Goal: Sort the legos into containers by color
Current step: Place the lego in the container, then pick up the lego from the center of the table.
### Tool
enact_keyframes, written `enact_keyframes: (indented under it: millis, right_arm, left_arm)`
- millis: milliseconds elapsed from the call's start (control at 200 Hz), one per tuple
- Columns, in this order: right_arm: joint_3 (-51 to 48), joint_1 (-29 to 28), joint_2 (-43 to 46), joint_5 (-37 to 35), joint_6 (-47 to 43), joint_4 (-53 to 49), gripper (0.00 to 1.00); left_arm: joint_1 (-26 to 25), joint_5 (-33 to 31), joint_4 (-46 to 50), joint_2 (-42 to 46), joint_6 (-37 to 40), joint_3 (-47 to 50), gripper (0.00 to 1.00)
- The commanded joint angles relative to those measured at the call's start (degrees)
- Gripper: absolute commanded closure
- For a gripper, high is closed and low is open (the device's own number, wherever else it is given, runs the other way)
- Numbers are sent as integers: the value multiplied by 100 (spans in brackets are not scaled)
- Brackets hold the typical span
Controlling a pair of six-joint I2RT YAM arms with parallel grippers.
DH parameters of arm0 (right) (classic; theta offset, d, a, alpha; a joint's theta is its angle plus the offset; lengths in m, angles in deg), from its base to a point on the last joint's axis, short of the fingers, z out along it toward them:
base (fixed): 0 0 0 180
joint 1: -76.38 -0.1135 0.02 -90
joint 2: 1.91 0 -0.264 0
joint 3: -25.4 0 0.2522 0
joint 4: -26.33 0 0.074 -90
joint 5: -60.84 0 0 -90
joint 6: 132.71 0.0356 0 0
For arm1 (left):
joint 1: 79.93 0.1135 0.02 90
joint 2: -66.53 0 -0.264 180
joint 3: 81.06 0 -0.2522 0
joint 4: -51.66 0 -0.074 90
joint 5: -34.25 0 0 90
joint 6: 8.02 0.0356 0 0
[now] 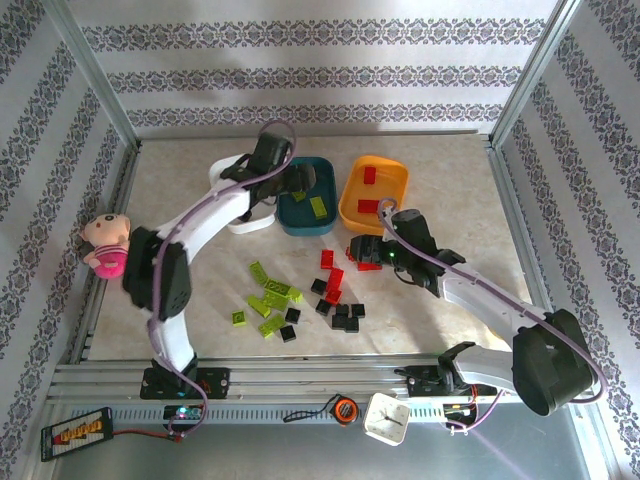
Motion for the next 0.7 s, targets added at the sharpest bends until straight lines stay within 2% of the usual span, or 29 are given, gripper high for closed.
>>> enact_keyframes:
  millis: [0, 205, 320, 460, 695]
  right_arm:
    - [-93, -81, -66, 25, 43, -22, 33]
    - [-39, -106, -63, 22, 12, -40, 33]
    - [-29, -107, -36, -4, 21, -32, 33]
    - [14, -107, -66, -4, 23, -43, 33]
    - [-18, -99, 36, -24, 15, -119, 34]
  left_arm:
    - [-169, 124, -351, 966, -244, 1210, 20]
    - [-171, -100, -191, 2733, -751, 3467, 20]
    - [-138, -167, -34, 3278, -950, 4269, 20]
    - [4, 44, -98, 3055, -975, 4527, 23]
    - [17, -120, -411, 1921, -744, 4188, 23]
